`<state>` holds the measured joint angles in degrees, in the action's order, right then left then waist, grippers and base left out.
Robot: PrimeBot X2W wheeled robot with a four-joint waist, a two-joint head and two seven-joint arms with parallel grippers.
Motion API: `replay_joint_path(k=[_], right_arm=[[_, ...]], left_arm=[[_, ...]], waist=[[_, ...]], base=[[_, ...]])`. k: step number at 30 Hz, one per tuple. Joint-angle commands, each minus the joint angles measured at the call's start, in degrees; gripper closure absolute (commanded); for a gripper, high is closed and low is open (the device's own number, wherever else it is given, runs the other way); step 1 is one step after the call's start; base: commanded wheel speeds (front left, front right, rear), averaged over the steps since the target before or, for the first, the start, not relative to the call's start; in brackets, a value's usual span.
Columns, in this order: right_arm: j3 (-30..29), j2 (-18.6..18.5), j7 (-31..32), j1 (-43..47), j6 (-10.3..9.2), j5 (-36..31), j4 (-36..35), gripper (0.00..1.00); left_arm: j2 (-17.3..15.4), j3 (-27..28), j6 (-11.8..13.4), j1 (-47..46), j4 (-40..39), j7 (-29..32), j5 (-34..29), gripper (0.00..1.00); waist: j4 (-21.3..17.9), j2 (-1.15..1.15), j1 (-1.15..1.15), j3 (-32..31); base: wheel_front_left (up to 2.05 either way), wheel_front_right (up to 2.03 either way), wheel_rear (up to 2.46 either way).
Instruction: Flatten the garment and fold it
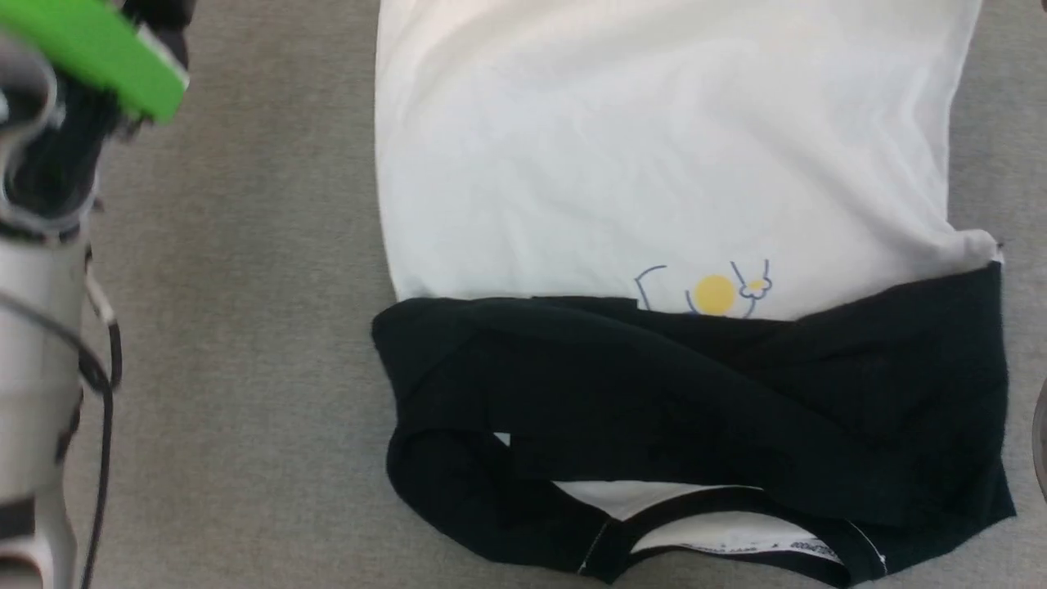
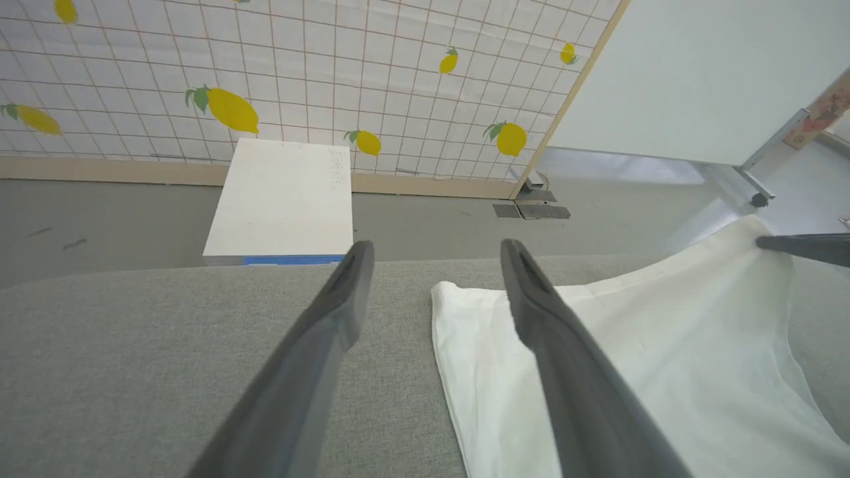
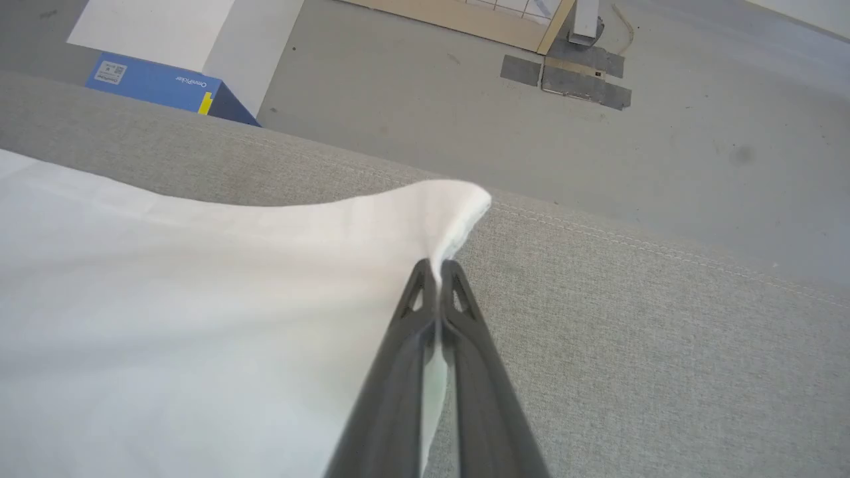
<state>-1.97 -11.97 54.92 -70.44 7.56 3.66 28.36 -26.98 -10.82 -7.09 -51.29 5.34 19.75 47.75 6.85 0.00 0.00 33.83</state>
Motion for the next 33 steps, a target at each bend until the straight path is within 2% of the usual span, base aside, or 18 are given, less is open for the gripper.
replay_joint_path(k=[1,7,13,20,31,32,33], right_arm=[[0.49,0.14,-0.50,-0.11,-0.08,0.51,-0.23,1.00],[2.69,1.41,-0.47,-1.35,-0.08,1.73,-1.31,1.00],[5.22,2.62,-0.23,-2.35,-0.08,2.68,-2.40,1.00],[7.65,3.23,-0.20,-2.94,-0.08,3.76,-3.46,1.00],[9.79,2.86,0.35,-3.43,-0.08,5.15,-5.01,1.00],[9.91,2.81,0.31,-3.44,-0.08,5.15,-5.15,1.00],[10.16,2.66,0.39,-3.45,-0.08,5.01,-5.21,1.00]], left_arm=[[0.23,-1.40,-0.38,-3.27,2.40,3.33,1.27,0.00],[0.86,-7.02,-0.17,-13.95,11.37,15.86,1.82,0.00],[0.79,-10.41,0.06,-20.89,18.94,21.00,-0.59,0.00],[1.14,-11.58,0.38,-24.17,24.58,24.13,-0.54,0.00],[0.00,-13.26,-0.04,-25.33,29.26,24.42,-0.63,0.00],[0.17,-13.24,-0.07,-25.15,29.87,25.13,0.09,0.17],[0.29,-13.16,-0.10,-25.13,30.08,25.33,0.60,0.73]], waist=[[-1.47,0.00,0.00,0.80],[-3.63,0.00,0.00,4.05],[-5.89,0.00,0.00,7.06],[-7.48,0.00,0.00,9.13],[-8.10,0.00,0.00,11.60],[-8.08,0.00,0.00,11.72],[-8.03,0.00,0.00,11.80]], base=[[0.00,0.00,0.00],[0.00,0.00,0.00],[0.00,0.00,0.00],[0.00,0.00,0.00],[0.00,0.00,0.00],[0.00,0.00,0.00],[0.00,0.00,0.00]])
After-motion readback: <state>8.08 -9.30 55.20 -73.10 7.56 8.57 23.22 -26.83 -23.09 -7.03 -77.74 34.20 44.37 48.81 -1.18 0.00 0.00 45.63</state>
